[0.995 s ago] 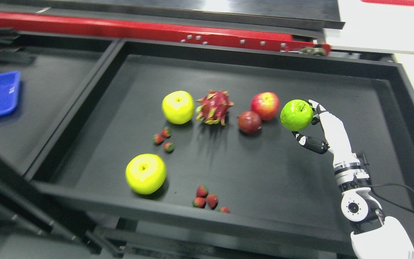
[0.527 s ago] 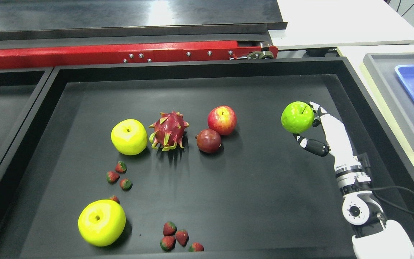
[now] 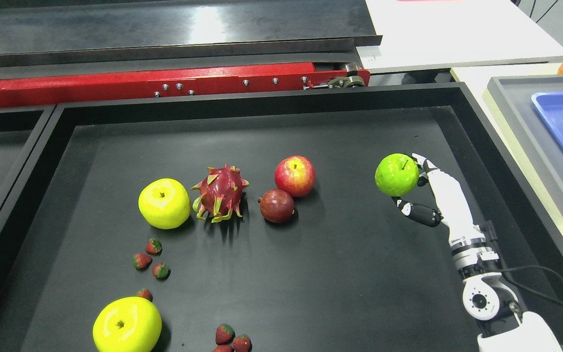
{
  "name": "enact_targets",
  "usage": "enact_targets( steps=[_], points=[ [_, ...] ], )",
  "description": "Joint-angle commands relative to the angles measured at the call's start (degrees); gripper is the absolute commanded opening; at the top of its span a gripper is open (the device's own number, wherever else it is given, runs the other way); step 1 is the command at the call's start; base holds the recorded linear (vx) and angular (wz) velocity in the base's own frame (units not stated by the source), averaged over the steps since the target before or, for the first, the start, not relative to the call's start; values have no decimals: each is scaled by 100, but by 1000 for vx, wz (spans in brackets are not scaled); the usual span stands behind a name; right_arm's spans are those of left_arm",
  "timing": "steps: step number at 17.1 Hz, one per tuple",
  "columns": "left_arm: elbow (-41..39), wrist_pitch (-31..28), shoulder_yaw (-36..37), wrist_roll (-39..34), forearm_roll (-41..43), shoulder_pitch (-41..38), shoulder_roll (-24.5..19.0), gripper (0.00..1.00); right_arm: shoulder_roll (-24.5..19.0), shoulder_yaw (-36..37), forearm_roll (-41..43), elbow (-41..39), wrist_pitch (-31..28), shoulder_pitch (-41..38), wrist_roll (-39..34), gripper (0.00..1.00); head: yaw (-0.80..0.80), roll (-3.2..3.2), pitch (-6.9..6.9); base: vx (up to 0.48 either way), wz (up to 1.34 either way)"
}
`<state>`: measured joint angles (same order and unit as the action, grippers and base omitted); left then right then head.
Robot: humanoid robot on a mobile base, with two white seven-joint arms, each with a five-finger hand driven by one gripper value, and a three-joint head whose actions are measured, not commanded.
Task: Place green apple on left shelf middle layer
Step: 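Lower the green apple onto the tray beside the red apples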
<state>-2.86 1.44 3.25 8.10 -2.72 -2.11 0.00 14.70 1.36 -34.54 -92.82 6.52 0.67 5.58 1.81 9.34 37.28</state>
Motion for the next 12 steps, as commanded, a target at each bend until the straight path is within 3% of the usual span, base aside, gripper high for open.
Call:
enact_targets(
  steps=[1, 4, 7, 12],
  points=[
    [-4, -4, 0, -2, 0, 1, -100, 100, 7, -380, 0, -123, 42, 135, -704, 2, 0, 0, 0, 43, -63],
    [-4, -4, 0, -2, 0, 1, -100, 100, -159, -1090, -18, -88, 69, 467, -1662, 3, 0, 0, 0, 16, -20],
    [-4, -4, 0, -2, 0, 1, -100, 100, -957, -1576, -132, 270, 34, 1074, -1832, 3, 0, 0, 0, 3, 0],
    [-4, -4, 0, -2, 0, 1, -100, 100, -1320, -1973, -115, 765, -80, 1163, -2543, 8, 0, 0, 0, 0, 0]
  ],
)
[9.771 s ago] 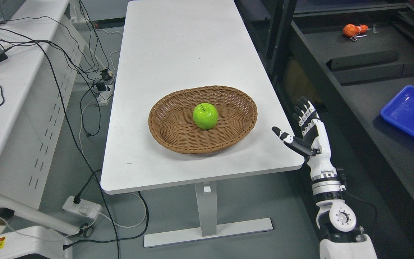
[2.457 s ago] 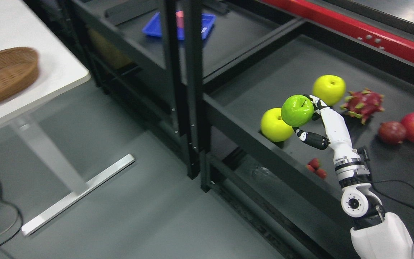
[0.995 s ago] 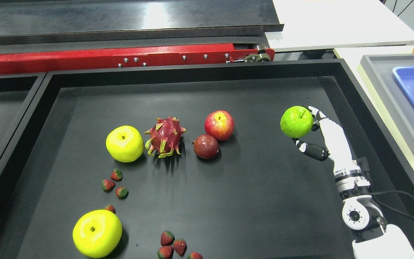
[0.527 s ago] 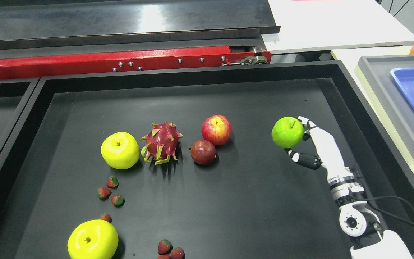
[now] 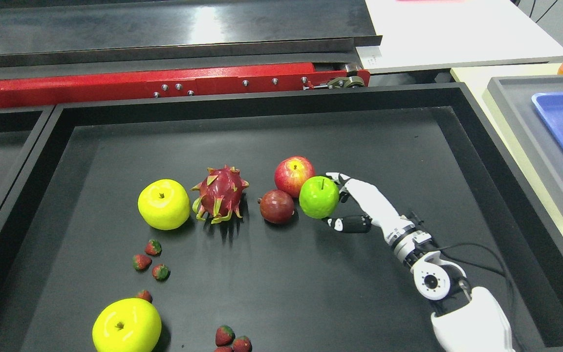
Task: Place green apple on left shelf middle layer
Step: 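Lower the green apple onto the tray beside the red apples, then open the right hand and withdraw it from the apple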
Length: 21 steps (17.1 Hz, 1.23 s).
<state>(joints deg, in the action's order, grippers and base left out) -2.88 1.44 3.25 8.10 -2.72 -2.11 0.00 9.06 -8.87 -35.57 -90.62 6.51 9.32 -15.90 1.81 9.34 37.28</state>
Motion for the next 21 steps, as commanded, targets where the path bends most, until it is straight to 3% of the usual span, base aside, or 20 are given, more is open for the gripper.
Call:
enact_targets(
  steps=[1, 2, 3, 8, 11, 14, 18, 21],
  points=[
    [6, -4, 0, -2, 0, 0, -100, 100, -774, -950, 23, 546, -123, 325, -527, 24, 0, 0, 0, 0, 0],
    [-2, -4, 0, -2, 0, 0, -100, 100, -774, -907, 50, 546, -167, 317, -563, 59, 0, 0, 0, 0, 0],
    [-2, -4, 0, -2, 0, 0, -100, 100, -757, -863, 120, 528, -228, 282, -572, 100, 0, 0, 0, 0, 0],
    [6, 5, 0, -2, 0, 0, -100, 100, -792, -196, 936, 432, -176, 123, -476, 100, 0, 0, 0, 0, 0],
    [-2, -4, 0, -2, 0, 0, -100, 100, -806, 761, 2181, 423, -35, -17, 32, 100, 0, 0, 0, 0, 0],
    [-2, -4, 0, -2, 0, 0, -100, 100, -806, 991, 2958, 414, -27, -61, 885, 100, 0, 0, 0, 0, 0],
    [6, -4, 0, -2, 0, 0, -100, 100, -806, 1220, 3696, 301, -27, -333, 992, 100, 0, 0, 0, 0, 0],
    [6, -4, 0, -2, 0, 0, -100, 100, -806, 1247, 3750, 72, -26, -562, 957, 100, 0, 0, 0, 0, 0]
  ],
)
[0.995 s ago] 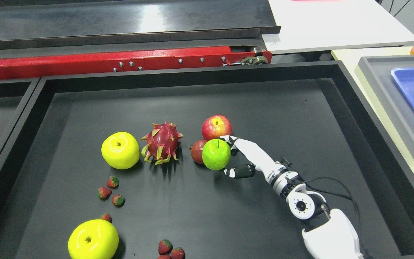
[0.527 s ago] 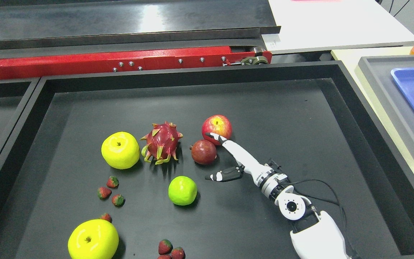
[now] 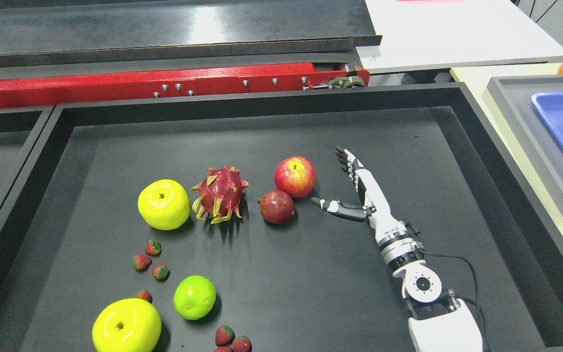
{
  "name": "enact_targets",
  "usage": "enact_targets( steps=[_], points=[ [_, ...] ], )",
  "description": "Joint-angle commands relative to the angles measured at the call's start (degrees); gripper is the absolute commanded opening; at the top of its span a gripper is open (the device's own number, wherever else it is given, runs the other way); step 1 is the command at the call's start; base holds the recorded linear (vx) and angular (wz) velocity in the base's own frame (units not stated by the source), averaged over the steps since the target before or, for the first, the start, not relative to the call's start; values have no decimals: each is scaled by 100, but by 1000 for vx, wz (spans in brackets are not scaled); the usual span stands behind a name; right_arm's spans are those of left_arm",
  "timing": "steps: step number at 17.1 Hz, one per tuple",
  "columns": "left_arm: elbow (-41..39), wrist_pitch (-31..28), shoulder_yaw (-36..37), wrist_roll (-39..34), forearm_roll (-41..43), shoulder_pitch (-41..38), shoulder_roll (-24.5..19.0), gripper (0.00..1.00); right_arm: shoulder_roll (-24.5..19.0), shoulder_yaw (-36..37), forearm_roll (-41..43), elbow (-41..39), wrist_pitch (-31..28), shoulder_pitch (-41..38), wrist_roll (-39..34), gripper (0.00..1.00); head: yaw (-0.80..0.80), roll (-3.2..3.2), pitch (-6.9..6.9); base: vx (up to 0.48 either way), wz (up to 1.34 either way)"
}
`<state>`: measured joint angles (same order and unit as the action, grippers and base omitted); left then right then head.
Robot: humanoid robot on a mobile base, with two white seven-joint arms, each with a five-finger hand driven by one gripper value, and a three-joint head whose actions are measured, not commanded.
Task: Place green apple on left shelf middle layer
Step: 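Open the right hand and withdraw it from the apple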
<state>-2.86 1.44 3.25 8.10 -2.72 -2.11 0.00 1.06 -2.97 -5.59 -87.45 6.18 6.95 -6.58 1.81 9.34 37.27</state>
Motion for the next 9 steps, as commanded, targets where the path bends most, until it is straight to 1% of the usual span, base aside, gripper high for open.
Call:
enact_targets(
  steps=[1, 9],
  points=[
    [-4, -4, 0, -2, 0, 0, -100, 100, -6, 649, 752, -255, 15, -326, 25, 100, 0, 0, 0, 0, 0],
    [5, -4, 0, -2, 0, 0, -100, 100, -6, 412, 752, -264, -47, -379, -160, 100, 0, 0, 0, 0, 0]
  ],
)
